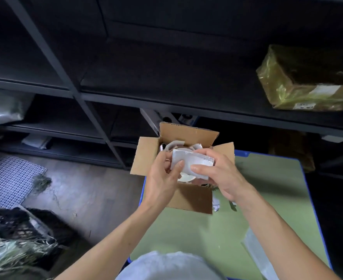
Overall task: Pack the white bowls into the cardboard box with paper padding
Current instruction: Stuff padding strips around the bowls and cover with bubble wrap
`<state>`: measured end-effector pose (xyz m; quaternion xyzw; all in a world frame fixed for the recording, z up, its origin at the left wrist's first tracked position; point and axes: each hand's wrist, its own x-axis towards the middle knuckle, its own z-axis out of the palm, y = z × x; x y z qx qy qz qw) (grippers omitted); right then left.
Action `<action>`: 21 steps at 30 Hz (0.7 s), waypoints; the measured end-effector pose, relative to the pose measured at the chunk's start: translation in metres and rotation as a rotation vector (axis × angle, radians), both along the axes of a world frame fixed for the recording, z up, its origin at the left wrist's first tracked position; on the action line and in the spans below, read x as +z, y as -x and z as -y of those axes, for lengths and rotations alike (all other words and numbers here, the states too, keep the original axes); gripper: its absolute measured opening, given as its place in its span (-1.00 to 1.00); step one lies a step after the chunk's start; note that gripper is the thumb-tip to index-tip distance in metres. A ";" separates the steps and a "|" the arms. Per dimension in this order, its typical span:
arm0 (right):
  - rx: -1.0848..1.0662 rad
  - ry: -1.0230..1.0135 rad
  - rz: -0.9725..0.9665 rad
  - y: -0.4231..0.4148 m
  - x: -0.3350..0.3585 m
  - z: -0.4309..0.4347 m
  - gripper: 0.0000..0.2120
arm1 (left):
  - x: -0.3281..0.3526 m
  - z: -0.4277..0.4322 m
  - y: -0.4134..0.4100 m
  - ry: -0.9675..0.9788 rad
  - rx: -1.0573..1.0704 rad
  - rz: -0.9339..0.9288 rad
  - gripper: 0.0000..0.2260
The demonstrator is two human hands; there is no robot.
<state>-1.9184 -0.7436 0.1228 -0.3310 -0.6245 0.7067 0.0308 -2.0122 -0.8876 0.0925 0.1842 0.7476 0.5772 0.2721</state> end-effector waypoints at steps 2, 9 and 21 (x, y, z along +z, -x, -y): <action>0.039 -0.052 0.037 0.006 -0.005 0.003 -0.77 | -0.006 0.004 0.005 0.145 -0.023 -0.054 -0.92; 0.158 -0.736 0.233 0.023 -0.008 -0.006 -0.76 | -0.009 0.003 0.009 0.427 -0.113 -0.346 -0.72; 0.262 -0.902 0.137 0.033 0.001 -0.021 -0.62 | -0.012 -0.012 0.006 0.623 -0.311 -0.457 -0.60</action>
